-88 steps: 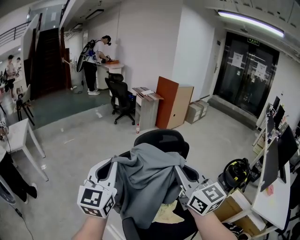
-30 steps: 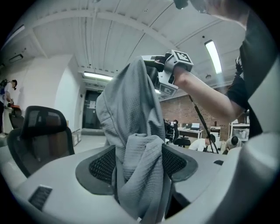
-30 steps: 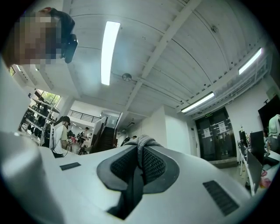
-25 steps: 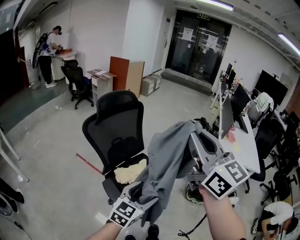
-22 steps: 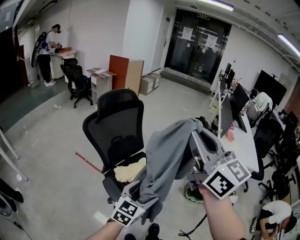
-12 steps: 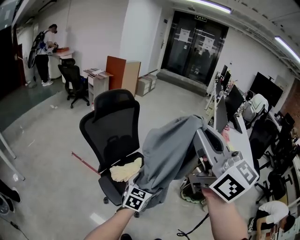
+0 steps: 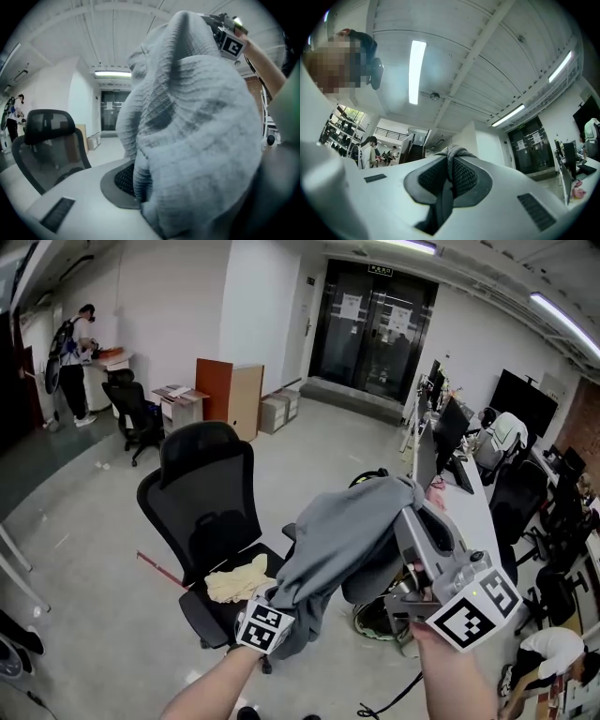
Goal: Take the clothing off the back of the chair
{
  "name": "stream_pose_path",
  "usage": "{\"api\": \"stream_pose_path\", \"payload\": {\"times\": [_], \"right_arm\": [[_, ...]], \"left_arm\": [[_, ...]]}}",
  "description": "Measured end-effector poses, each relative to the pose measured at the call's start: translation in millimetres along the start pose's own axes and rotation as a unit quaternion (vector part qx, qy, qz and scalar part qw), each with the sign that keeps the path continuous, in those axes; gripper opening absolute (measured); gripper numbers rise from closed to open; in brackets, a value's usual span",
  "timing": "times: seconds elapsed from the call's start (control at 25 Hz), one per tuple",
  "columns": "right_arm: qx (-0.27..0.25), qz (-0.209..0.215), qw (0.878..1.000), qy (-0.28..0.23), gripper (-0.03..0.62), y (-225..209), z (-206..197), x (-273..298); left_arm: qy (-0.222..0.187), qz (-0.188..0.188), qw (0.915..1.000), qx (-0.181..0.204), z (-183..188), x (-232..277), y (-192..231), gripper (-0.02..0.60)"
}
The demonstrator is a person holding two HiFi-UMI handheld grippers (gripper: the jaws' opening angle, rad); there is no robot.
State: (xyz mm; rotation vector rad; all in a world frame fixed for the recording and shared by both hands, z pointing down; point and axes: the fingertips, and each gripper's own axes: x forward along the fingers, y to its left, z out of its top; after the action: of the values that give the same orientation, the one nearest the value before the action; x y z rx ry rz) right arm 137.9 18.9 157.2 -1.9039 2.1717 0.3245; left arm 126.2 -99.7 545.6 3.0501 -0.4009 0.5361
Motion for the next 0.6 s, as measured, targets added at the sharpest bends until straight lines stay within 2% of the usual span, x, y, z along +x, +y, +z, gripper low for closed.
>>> {"api": "stream_pose_path", "payload": {"times": [0.08, 0.12, 0.36, 0.6], "right_arm": [[-0.001, -0.007, 1.0, -0.006, 0.032, -10.7, 5.6, -17.0], [-0.003, -0.01, 1.0, -0.01, 0.032, -15.8, 9.2, -26.9], [-0.009, -0.054, 0.998, -0.011, 0.032, -59.8, 10.8, -94.2], [0.032, -0.1, 0.993, 0.044, 0.032, -92.2, -52.8, -135.1]], "left_arm": [[-0.013, 0.004, 0.9999, -0.005, 9.9, -0.7, -3.6, 0.053], [-0.021, 0.008, 0.9997, -0.006, 15.1, -2.9, -4.1, 0.042], [-0.093, 0.055, 0.9941, -0.008, 73.6, -46.3, 17.8, 0.035], [-0.143, 0.093, 0.9849, 0.028, 135.7, -102.3, 40.4, 0.034]]}}
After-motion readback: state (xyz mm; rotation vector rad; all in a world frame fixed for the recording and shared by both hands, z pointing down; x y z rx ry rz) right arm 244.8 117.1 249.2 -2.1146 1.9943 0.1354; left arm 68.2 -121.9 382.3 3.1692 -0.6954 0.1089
